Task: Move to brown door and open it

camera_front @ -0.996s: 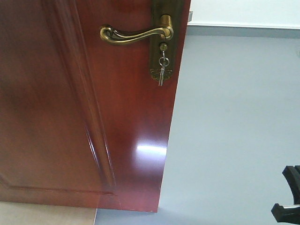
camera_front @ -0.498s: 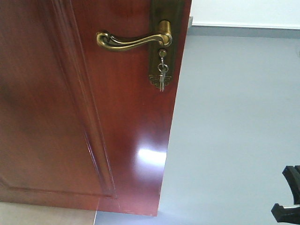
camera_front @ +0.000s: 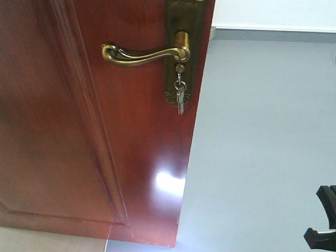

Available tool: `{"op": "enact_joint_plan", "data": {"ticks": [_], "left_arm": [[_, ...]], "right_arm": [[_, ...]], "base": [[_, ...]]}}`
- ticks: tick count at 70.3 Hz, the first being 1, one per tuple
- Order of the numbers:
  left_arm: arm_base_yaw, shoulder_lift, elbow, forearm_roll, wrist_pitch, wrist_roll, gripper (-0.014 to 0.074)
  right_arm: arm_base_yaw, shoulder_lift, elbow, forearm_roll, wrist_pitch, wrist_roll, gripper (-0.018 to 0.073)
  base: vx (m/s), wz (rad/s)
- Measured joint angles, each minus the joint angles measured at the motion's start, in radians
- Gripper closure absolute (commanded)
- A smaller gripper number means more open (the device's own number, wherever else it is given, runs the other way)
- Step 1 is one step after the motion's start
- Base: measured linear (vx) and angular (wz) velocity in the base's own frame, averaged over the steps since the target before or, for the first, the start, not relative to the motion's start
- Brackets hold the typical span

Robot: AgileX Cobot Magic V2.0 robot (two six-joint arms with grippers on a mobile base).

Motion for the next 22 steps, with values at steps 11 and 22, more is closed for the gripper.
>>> {"op": "enact_joint_plan", "data": {"ticks": [11, 22], "left_arm": [[0.0, 0.0, 0.0, 0.0, 0.001, -0.001, 0.058], [0.0, 0.0, 0.0, 0.0, 0.001, -0.001, 0.058]], "right_arm": [[0.0, 0.0, 0.0, 0.0, 0.0, 0.0, 0.0559], [0.0, 0.0, 0.0, 0.0, 0.0, 0.0, 0.0559]], "base": [[0.0, 0.0], [0.0, 0.0]]}}
